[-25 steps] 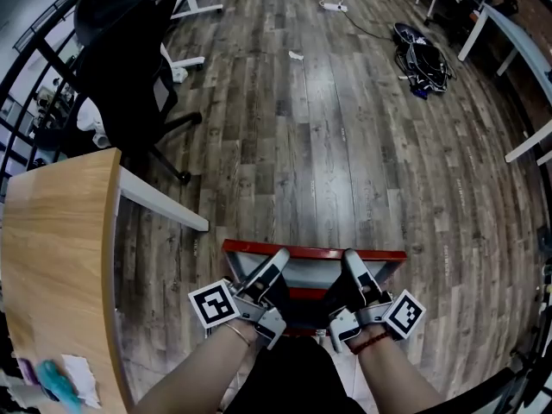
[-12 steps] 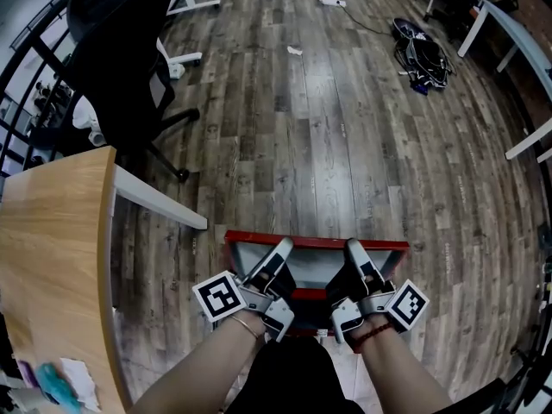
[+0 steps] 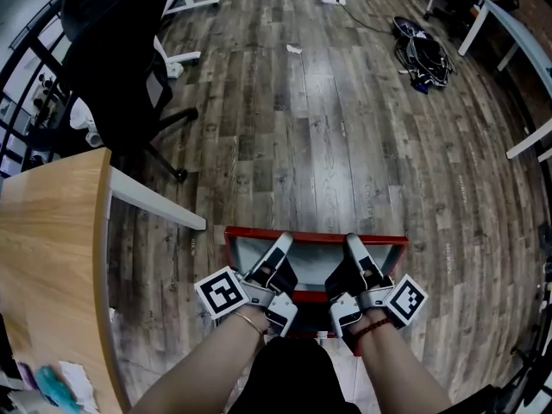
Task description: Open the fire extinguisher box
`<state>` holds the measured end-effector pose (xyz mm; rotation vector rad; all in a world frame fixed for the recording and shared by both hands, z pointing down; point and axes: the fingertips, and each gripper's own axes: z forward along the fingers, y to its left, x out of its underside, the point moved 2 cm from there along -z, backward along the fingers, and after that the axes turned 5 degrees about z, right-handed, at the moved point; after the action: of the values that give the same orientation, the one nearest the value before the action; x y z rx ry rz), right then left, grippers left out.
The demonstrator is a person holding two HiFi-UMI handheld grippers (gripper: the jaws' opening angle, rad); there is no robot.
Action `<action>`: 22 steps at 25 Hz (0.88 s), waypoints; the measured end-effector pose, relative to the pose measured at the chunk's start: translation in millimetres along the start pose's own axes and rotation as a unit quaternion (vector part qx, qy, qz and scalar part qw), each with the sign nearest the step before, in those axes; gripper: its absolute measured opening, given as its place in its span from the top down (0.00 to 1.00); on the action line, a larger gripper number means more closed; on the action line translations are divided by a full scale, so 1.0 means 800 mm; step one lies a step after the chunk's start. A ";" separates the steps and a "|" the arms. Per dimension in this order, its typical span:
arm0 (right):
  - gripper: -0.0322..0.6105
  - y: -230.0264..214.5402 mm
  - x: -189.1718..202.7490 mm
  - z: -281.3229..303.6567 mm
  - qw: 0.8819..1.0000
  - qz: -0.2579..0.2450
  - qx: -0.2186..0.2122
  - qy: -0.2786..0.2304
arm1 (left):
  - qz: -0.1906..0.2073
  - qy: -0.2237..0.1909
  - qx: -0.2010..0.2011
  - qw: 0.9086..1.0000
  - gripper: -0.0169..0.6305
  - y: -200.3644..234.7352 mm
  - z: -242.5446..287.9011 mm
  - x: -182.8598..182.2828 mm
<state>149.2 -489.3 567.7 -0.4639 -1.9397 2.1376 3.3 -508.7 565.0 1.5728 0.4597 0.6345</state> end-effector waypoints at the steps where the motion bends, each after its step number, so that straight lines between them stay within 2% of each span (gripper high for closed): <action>1: 0.88 -0.001 -0.002 0.002 1.000 0.002 -0.001 -0.002 | 0.001 0.000 0.001 1.000 0.92 0.001 0.003 -0.001; 14: 0.86 -0.024 -0.013 0.020 1.000 0.015 -0.015 0.011 | -0.008 -0.027 0.019 0.999 0.92 0.026 0.017 -0.009; 22: 0.86 -0.032 -0.018 0.026 0.999 0.025 -0.027 0.015 | -0.011 -0.032 0.010 0.999 0.92 0.035 0.023 -0.010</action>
<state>153.9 -511.0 596.3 -0.5579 -1.9928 2.1005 6.9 -531.1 591.5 1.6014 0.4352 0.5627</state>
